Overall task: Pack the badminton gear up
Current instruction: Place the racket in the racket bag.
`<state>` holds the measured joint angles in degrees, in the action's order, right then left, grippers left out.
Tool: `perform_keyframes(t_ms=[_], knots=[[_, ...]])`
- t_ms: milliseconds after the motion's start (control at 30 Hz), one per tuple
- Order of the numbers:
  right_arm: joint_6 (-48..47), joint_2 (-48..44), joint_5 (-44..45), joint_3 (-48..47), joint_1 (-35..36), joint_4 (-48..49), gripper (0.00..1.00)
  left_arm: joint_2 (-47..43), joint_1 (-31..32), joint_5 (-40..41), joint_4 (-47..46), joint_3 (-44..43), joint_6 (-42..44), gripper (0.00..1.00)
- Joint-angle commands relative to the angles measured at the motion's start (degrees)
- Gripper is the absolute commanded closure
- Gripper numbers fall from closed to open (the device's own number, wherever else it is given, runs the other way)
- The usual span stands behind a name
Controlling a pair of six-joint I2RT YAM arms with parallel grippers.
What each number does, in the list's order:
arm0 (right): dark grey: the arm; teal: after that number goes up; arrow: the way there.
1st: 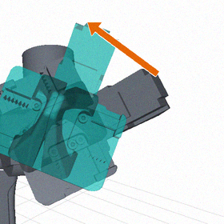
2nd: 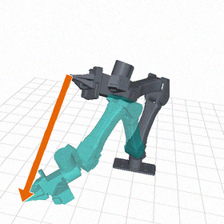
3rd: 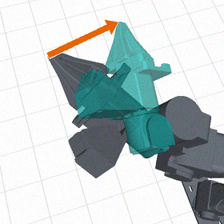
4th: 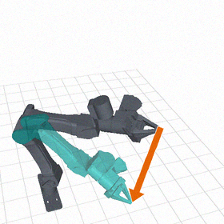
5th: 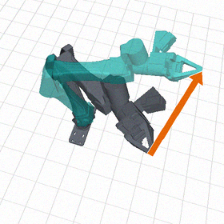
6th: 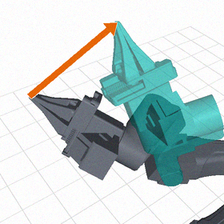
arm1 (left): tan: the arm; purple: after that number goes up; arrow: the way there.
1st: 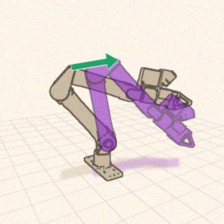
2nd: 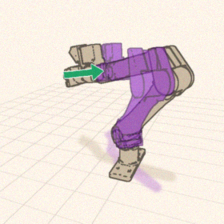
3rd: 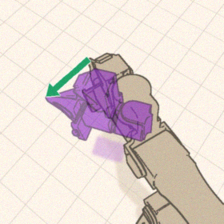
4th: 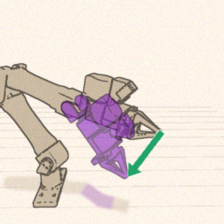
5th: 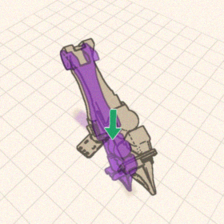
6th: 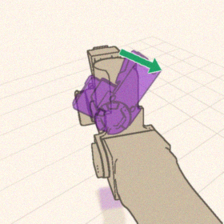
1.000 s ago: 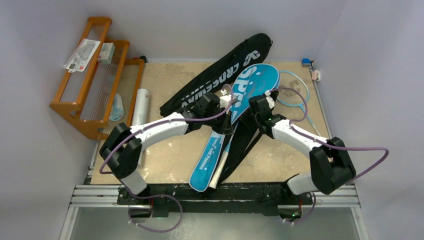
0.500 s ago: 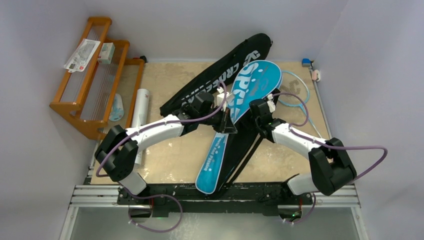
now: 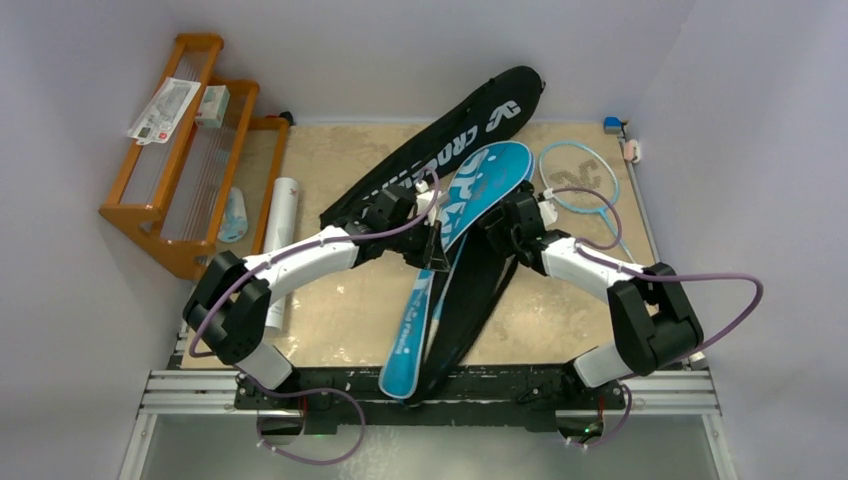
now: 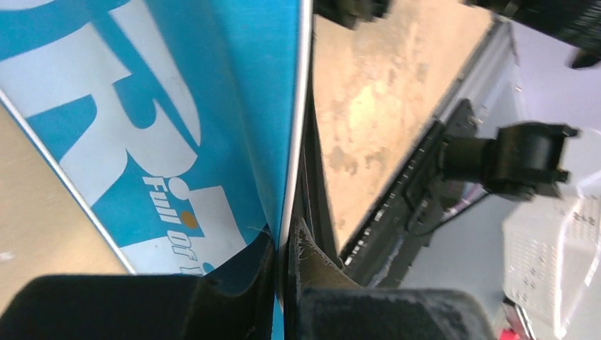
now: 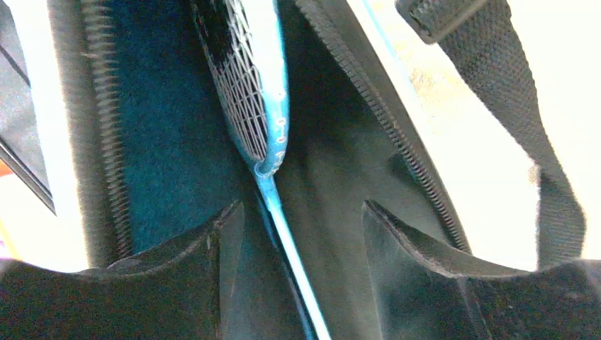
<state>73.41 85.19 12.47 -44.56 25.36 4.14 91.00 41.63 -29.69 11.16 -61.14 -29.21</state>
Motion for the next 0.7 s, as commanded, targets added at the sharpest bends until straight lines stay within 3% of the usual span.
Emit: perform_keyframes(t_ms=[0,133,300,400,533,667], knots=[[-4.07,-1.03,-1.06,-3.32,-0.55,-3.02,0.35,-2.71,-0.93,11.55,4.30,-1.80,3.69,1.00],[-20.59,-0.61,-7.17,-3.69,-1.40,2.68,0.34,-2.98,-1.37,23.62,7.76,-3.79,4.65,1.00],[-35.57,2.09,-18.92,-7.22,-4.01,-0.29,0.33,-1.30,-1.36,34.88,10.75,-6.43,5.66,1.00],[-39.57,-0.37,-18.59,-4.57,-6.99,0.10,0.28,-0.43,-1.33,37.15,10.85,-6.23,5.90,1.00],[-41.60,-7.31,-15.14,-0.43,-13.07,0.84,0.13,0.82,-1.32,36.76,8.49,-4.39,5.93,1.00],[-40.09,-8.33,-3.87,-2.94,-17.56,-5.46,0.03,2.44,-1.37,33.32,6.11,-3.67,5.62,1.00]])
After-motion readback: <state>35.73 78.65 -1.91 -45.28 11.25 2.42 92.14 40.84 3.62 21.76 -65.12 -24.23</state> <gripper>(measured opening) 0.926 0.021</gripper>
